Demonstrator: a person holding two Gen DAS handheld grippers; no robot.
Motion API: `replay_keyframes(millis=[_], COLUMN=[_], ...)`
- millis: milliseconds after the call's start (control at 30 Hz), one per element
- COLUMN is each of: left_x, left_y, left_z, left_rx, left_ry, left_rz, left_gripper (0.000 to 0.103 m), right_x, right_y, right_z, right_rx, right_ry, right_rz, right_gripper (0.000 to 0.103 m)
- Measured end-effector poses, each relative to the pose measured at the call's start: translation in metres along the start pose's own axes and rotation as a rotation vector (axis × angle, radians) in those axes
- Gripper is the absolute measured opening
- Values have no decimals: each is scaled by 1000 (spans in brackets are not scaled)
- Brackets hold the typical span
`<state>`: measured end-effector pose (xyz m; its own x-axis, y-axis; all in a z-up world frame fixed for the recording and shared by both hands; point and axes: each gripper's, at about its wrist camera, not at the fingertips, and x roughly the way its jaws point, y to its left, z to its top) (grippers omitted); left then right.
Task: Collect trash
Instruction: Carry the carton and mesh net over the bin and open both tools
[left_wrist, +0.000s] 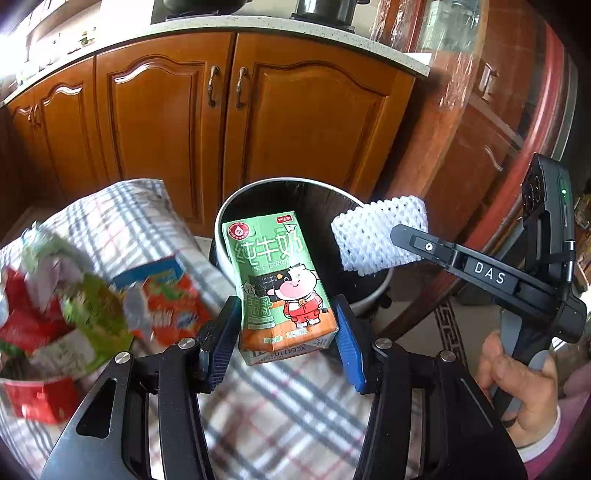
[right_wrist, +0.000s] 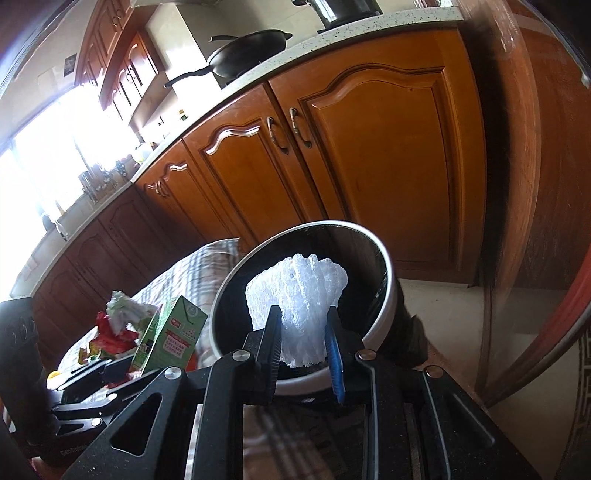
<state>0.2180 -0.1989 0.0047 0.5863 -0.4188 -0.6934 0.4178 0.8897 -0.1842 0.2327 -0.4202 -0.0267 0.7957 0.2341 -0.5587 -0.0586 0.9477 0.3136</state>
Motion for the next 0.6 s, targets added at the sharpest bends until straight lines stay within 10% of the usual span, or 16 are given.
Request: replay_keyframes(millis=[600], left_x=[60], left_y=[-8], left_z=[38], left_rx=[16], left_ry=[65], left_rz=[2], left_gripper=[49], right_x=[41], right_y=[-16], right_z=[28], right_rx=[-57], right_ry=[73], right_rz=[-50], right_gripper=[28])
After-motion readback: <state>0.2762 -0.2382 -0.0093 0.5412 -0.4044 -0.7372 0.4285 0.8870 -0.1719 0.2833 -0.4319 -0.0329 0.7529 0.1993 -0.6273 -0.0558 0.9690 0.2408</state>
